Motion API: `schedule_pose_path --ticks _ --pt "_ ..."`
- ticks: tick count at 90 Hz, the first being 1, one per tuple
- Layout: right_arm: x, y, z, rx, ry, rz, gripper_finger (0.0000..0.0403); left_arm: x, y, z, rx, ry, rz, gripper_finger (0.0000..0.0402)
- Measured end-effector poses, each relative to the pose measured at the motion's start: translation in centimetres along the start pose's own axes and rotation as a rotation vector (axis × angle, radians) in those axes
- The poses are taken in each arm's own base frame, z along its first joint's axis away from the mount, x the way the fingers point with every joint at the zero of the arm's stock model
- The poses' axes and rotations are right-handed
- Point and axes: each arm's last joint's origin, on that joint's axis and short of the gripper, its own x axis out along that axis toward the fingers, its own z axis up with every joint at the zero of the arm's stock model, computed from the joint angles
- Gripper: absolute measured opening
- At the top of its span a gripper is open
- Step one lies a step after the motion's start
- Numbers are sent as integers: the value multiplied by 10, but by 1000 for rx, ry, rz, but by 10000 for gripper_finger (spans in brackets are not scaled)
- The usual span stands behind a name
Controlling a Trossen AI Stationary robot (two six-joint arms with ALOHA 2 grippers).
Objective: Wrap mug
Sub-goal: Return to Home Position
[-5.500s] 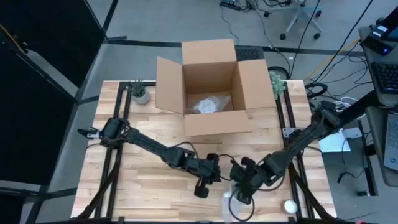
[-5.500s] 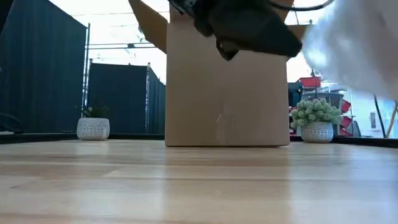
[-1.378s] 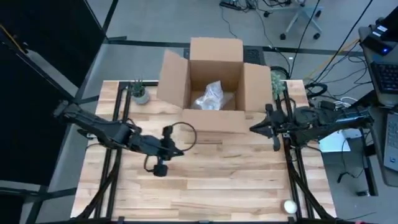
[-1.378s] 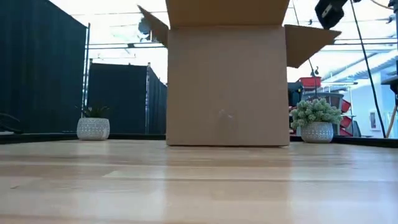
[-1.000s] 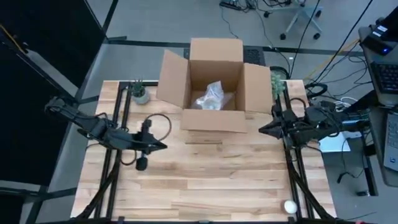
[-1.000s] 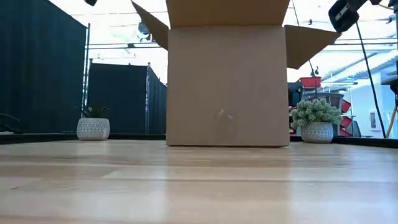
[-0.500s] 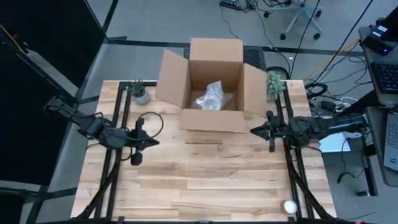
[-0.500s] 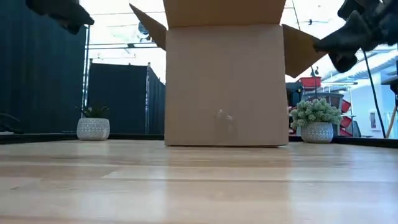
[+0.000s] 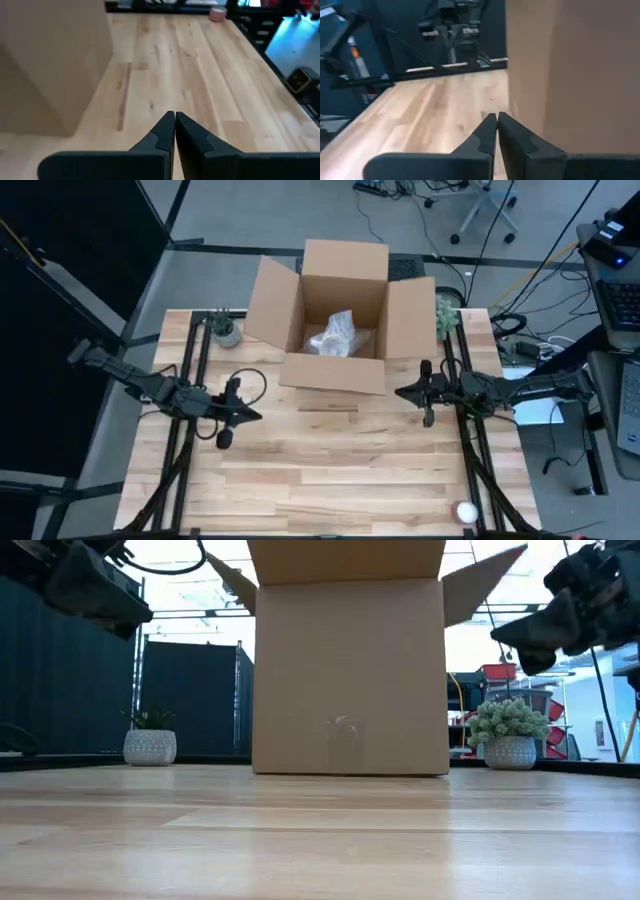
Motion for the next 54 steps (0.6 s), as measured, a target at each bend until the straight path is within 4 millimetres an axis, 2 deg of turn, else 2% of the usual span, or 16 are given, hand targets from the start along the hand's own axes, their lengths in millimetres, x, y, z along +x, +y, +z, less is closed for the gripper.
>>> schedule_pose_path --ticks 16,38,54 --pt "-2 -3 -1 -18 -36 69 4 -6 10 -6 -20 -84 -8 2" --pt "-4 -8 3 -63 -81 23 4 -8 21 -15 -25 -176 -62 2" --pt "-9 -6 4 -89 -97 89 4 -14 29 -12 -23 -220 -42 2"
